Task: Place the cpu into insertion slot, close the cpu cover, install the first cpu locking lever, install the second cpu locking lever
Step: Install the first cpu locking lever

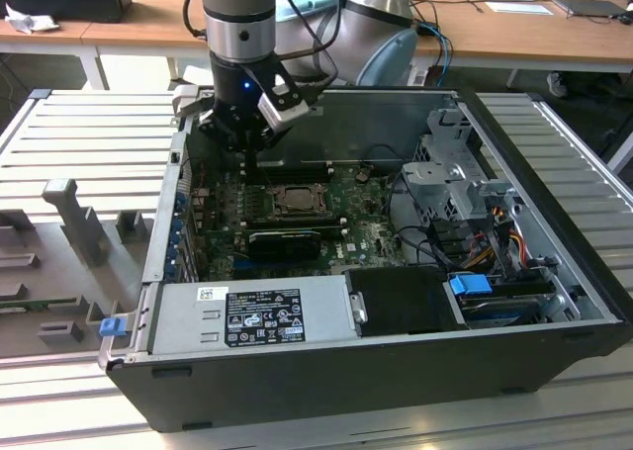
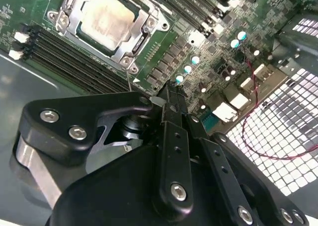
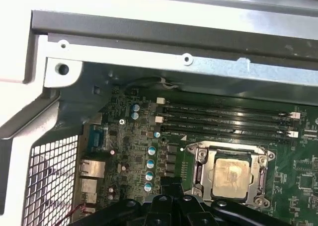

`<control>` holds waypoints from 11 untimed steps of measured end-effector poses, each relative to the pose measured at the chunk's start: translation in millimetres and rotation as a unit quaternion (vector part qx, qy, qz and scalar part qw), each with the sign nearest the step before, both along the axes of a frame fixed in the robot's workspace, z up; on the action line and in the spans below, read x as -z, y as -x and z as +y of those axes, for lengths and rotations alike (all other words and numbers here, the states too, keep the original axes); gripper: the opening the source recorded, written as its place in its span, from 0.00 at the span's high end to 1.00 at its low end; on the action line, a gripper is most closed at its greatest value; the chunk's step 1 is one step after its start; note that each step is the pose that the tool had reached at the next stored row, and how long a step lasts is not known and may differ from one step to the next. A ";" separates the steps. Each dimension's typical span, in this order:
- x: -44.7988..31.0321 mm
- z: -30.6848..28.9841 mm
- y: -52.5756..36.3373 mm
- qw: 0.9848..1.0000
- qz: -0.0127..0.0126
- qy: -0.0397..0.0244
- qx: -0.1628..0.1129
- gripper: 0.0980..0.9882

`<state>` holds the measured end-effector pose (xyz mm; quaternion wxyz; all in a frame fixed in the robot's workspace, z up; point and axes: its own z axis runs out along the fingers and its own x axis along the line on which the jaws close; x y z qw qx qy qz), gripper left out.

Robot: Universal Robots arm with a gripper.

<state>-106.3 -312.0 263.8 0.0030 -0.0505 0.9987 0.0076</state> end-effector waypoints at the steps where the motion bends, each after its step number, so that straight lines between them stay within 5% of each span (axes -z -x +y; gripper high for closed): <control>1: 1.2 0.4 0.2 1.000 0.000 0.000 0.003 0.99; 11: 6.1 19.9 2.7 1.000 0.000 -0.001 0.014 0.99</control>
